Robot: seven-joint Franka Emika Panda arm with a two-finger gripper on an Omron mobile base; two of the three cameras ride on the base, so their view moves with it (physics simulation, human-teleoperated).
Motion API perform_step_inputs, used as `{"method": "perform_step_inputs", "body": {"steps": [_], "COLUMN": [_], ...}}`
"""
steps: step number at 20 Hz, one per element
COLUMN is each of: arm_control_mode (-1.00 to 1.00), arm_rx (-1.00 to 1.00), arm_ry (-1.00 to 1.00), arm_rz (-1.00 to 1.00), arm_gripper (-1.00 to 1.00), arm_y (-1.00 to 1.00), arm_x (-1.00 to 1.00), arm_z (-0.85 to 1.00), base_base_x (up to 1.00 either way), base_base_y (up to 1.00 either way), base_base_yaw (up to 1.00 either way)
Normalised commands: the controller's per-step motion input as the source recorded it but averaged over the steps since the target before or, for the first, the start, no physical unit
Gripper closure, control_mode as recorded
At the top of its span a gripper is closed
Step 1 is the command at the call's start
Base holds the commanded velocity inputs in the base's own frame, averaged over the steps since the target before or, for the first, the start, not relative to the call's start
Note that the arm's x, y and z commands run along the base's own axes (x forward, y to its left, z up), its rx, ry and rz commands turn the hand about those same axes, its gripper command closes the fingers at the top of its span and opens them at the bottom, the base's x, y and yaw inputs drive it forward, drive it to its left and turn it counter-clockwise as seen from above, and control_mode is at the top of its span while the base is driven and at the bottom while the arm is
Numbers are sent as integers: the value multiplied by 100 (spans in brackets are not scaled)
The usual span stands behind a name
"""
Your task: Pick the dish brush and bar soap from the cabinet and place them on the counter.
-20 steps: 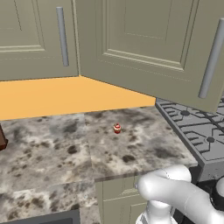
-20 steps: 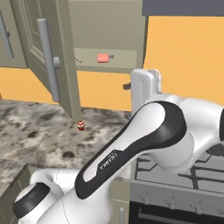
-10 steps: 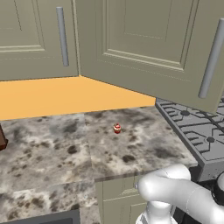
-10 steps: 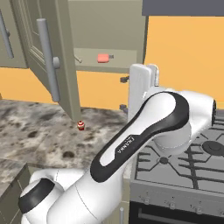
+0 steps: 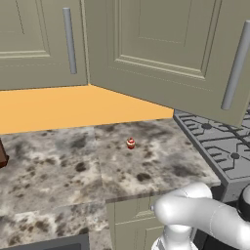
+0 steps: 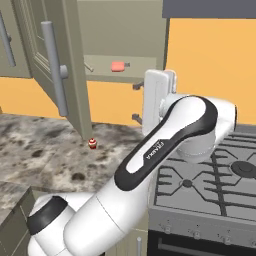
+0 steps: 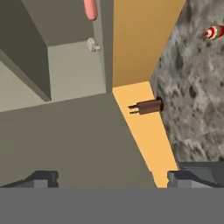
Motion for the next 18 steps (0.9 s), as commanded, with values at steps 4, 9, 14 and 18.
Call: {"method": "perform_step_inputs", "body": {"steps": [4,9,14,18], "arm_control_mode": [-100,-100,-100,-100], "arm_rx": [9,12,6,3], "arm_ry": [0,0,0,0], "arm_rz": [18,23,18,14], "arm_gripper": [-100,-100,-100,-100], "arm_y": [9,0,3,9], "arm_x": [35,26,9,7], "arm_z": [8,25,17,11], "base_base_x": [0,0,0,0], "base_base_y": [0,0,0,0], "base_base_yaw": [0,0,0,0]}}
